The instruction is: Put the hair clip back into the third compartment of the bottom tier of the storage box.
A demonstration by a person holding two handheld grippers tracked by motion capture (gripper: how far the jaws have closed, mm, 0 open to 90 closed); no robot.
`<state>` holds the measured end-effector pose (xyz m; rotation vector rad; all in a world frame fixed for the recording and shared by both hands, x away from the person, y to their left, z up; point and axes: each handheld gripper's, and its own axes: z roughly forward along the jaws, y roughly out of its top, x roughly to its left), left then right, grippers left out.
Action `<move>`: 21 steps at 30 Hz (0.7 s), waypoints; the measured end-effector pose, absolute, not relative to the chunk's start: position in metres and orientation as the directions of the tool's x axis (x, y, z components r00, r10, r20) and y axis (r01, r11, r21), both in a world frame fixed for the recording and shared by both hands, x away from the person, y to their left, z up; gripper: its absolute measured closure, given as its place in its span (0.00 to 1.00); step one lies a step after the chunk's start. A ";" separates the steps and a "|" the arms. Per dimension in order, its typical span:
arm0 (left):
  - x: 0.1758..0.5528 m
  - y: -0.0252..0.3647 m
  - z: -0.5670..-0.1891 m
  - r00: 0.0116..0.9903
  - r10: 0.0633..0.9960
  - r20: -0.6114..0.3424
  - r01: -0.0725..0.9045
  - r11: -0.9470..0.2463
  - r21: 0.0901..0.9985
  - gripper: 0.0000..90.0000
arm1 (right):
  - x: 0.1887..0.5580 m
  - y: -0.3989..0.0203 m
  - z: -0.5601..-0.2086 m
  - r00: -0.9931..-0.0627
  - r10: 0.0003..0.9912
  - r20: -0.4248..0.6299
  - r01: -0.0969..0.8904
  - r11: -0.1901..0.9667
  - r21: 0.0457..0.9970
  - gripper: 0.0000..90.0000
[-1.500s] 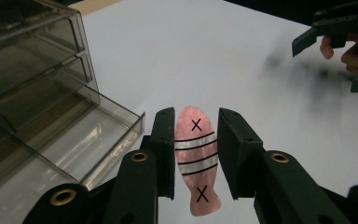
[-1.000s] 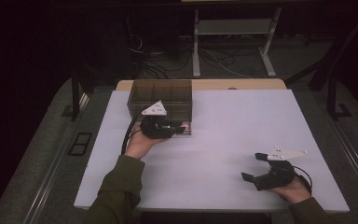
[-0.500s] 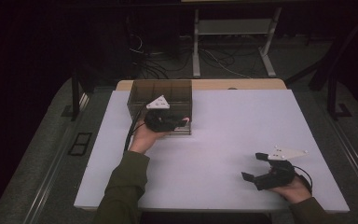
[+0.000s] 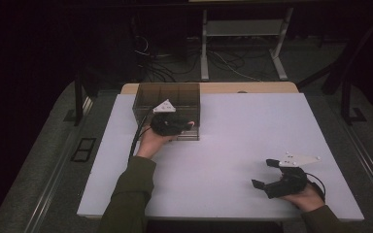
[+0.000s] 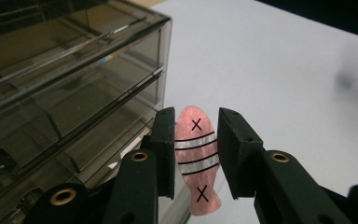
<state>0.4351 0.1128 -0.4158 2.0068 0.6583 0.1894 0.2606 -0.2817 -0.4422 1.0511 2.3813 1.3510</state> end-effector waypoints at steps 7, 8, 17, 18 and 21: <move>0.439 0.111 -0.425 0.824 0.550 -0.134 0.394 -0.386 0.834 0.74 | 0.261 -0.281 -0.442 -0.723 0.672 0.158 0.482 0.327 0.813 0.02; 0.439 0.111 -0.425 0.823 0.553 -0.131 0.395 -0.390 0.832 0.74 | 0.261 -0.281 -0.442 -0.723 0.672 0.158 0.482 0.327 0.813 0.02; 0.441 0.106 -0.432 0.808 0.580 -0.100 0.406 -0.427 0.808 0.74 | 0.261 -0.281 -0.442 -0.724 0.671 0.159 0.481 0.327 0.814 0.02; 0.441 0.105 -0.433 0.807 0.583 -0.097 0.407 -0.429 0.806 0.74 | 0.261 -0.281 -0.443 -0.725 0.670 0.158 0.480 0.328 0.814 0.02; 0.440 0.104 -0.434 0.806 0.585 -0.087 0.407 -0.441 0.800 0.74 | 0.261 -0.281 -0.443 -0.727 0.669 0.155 0.477 0.329 0.815 0.02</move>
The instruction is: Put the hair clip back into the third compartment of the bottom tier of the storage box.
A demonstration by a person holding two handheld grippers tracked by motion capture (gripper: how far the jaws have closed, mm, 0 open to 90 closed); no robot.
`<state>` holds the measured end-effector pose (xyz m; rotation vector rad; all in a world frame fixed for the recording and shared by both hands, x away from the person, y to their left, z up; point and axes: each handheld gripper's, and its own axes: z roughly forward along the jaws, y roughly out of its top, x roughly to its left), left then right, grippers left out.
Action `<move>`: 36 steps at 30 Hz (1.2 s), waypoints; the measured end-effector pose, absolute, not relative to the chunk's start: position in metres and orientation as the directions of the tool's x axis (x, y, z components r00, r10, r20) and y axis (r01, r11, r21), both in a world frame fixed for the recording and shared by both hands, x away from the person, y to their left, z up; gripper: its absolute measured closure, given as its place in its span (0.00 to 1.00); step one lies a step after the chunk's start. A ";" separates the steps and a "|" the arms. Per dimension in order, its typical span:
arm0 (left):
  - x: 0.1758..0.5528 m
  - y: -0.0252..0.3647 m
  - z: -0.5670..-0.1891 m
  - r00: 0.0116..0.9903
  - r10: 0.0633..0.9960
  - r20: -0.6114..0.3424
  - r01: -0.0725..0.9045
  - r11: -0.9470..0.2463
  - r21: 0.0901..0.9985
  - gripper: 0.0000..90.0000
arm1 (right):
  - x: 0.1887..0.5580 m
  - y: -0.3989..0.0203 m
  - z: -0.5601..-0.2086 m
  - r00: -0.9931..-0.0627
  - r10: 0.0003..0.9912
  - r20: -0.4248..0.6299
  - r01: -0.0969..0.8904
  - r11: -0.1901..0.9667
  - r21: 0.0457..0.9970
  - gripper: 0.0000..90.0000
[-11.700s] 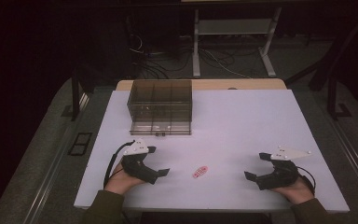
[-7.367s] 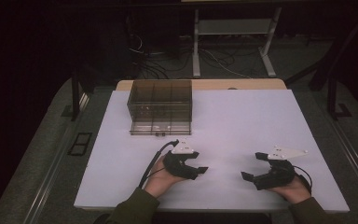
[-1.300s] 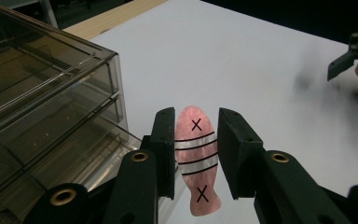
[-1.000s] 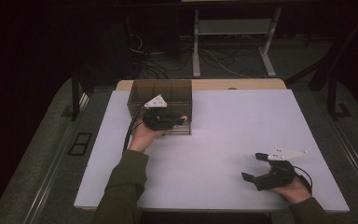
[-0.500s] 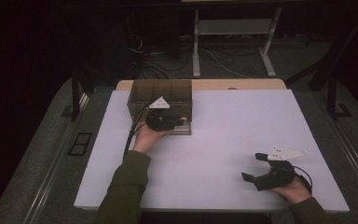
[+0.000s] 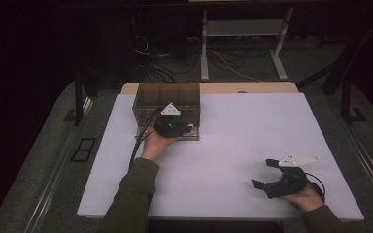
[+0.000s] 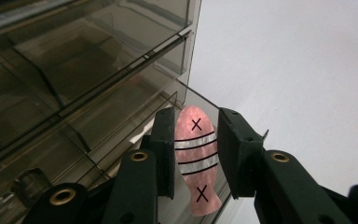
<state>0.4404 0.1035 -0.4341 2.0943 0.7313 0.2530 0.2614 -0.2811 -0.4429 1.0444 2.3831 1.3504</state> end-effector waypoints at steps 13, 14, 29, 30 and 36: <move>0.441 0.098 -0.439 0.801 0.594 -0.068 0.416 -0.472 0.777 0.74 | 0.262 -0.281 -0.443 -0.726 0.669 0.157 0.480 0.331 0.813 0.02; 0.441 0.098 -0.440 0.802 0.594 -0.068 0.416 -0.473 0.777 0.74 | 0.262 -0.281 -0.443 -0.726 0.669 0.157 0.480 0.330 0.813 0.02; 0.441 0.096 -0.440 0.801 0.595 -0.065 0.413 -0.471 0.779 0.71 | 0.262 -0.281 -0.443 -0.727 0.669 0.156 0.480 0.332 0.812 0.02; 0.441 0.096 -0.439 0.802 0.594 -0.065 0.413 -0.472 0.779 0.71 | 0.262 -0.281 -0.443 -0.727 0.669 0.157 0.480 0.331 0.812 0.02; 0.439 0.096 -0.437 0.807 0.587 -0.069 0.410 -0.473 0.780 0.69 | 0.262 -0.281 -0.443 -0.727 0.668 0.157 0.480 0.331 0.813 0.02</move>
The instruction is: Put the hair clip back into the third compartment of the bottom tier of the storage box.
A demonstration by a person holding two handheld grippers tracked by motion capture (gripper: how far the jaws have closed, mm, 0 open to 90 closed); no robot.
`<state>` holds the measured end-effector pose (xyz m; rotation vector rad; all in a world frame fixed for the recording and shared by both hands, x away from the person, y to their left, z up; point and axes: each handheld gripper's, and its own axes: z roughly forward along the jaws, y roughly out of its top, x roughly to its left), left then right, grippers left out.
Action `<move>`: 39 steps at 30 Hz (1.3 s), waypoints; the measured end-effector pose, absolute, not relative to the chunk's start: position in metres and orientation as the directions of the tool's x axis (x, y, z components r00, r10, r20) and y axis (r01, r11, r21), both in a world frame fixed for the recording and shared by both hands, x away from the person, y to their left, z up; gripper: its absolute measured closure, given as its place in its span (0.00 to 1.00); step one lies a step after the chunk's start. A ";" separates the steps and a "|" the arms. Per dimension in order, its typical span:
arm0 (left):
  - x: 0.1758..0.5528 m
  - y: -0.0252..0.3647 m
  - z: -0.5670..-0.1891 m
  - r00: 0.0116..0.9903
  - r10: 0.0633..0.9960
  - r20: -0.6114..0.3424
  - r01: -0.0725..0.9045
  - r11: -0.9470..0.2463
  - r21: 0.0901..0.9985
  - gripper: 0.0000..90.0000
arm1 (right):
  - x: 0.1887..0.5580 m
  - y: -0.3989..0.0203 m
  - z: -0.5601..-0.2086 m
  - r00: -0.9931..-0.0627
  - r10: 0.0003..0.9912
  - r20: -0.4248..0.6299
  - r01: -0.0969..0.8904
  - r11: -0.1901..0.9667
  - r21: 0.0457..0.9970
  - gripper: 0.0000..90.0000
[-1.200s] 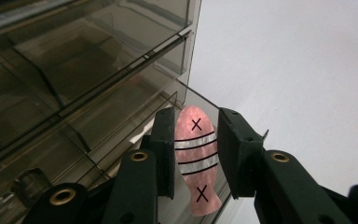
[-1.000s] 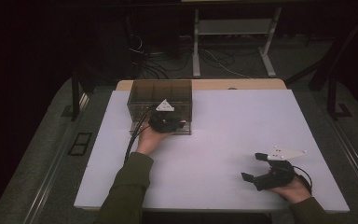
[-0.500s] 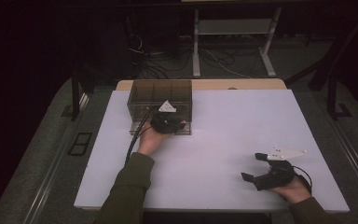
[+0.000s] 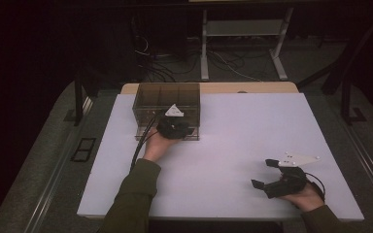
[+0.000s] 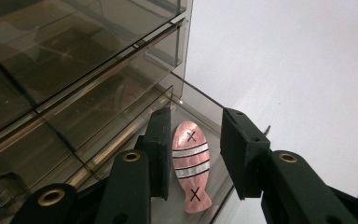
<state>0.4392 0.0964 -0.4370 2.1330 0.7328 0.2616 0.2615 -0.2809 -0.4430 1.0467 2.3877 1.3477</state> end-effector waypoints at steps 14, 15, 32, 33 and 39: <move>0.436 0.097 -0.432 0.815 0.572 -0.088 0.405 -0.457 0.792 0.60 | 0.261 -0.281 -0.443 -0.728 0.668 0.155 0.477 0.330 0.815 0.02; 0.435 0.097 -0.432 0.817 0.570 -0.086 0.405 -0.460 0.790 0.59 | 0.261 -0.281 -0.443 -0.728 0.668 0.155 0.477 0.331 0.814 0.02; 0.426 0.100 -0.429 0.823 0.556 -0.117 0.402 -0.426 0.810 0.35 | 0.262 -0.281 -0.443 -0.730 0.665 0.157 0.476 0.331 0.815 0.02; 0.426 0.100 -0.429 0.825 0.554 -0.115 0.401 -0.430 0.809 0.33 | 0.262 -0.281 -0.443 -0.730 0.665 0.158 0.477 0.330 0.814 0.02; 0.421 0.101 -0.428 0.826 0.555 -0.101 0.390 -0.432 0.813 0.23 | 0.262 -0.280 -0.443 -0.731 0.665 0.157 0.476 0.331 0.815 0.02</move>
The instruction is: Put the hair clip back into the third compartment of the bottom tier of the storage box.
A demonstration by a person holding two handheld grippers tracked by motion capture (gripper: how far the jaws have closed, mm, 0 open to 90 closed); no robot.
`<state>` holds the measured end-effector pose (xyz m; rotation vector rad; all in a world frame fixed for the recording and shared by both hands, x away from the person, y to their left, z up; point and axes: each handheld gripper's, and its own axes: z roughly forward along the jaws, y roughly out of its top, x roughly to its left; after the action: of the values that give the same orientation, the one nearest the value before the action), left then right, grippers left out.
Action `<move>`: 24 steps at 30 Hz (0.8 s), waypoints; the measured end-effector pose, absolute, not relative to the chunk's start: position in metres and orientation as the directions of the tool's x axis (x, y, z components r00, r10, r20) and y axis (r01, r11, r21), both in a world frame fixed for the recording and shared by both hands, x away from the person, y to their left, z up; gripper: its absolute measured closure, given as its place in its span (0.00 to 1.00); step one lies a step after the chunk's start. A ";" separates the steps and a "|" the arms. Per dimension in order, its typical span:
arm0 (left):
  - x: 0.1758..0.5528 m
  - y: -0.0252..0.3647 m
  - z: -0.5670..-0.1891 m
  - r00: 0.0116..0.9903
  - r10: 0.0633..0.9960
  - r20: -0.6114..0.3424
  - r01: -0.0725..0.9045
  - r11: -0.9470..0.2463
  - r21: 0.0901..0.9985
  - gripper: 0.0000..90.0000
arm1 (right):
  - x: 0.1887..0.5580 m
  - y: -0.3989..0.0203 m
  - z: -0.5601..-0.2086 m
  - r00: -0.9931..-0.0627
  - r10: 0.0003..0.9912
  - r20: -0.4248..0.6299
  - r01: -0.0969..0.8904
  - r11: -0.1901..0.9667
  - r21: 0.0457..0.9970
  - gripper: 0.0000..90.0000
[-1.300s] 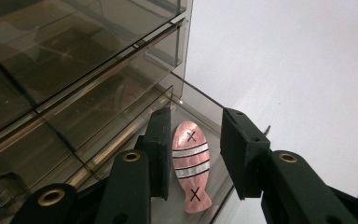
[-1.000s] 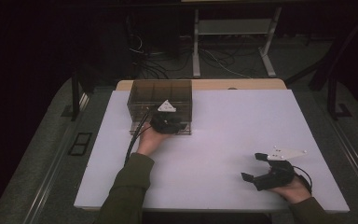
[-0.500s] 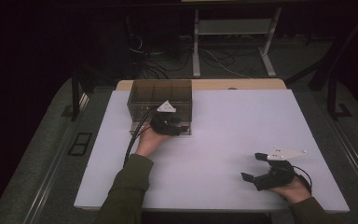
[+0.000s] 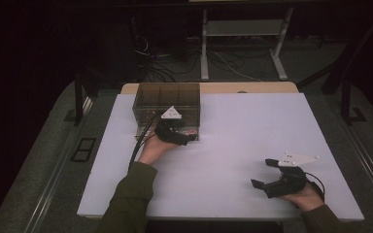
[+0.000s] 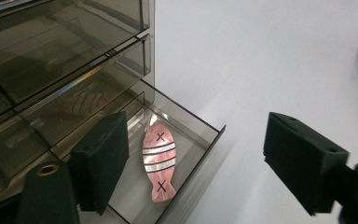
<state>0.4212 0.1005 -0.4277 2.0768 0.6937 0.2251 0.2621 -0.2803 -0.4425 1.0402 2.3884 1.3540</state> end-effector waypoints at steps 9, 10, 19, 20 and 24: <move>0.415 0.107 -0.424 0.814 0.568 -0.124 0.409 -0.407 0.817 0.16 | 0.262 -0.280 -0.443 -0.729 0.666 0.157 0.477 0.330 0.815 0.02; 0.414 0.109 -0.424 0.814 0.568 -0.124 0.409 -0.407 0.817 0.16 | 0.262 -0.280 -0.443 -0.729 0.666 0.157 0.476 0.330 0.815 0.02; 0.403 0.115 -0.419 0.815 0.567 -0.119 0.400 -0.402 0.824 0.16 | 0.263 -0.281 -0.443 -0.729 0.668 0.152 0.474 0.332 0.815 0.02; 0.402 0.116 -0.418 0.817 0.566 -0.114 0.397 -0.406 0.823 0.16 | 0.263 -0.281 -0.443 -0.728 0.668 0.154 0.475 0.330 0.816 0.02; 0.398 0.117 -0.416 0.817 0.566 -0.115 0.391 -0.396 0.831 0.16 | 0.263 -0.281 -0.443 -0.728 0.668 0.154 0.477 0.332 0.814 0.02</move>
<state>0.3979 0.1173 -0.4155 2.0361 0.7068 0.2282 0.2627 -0.2809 -0.4431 1.0429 2.3855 1.3475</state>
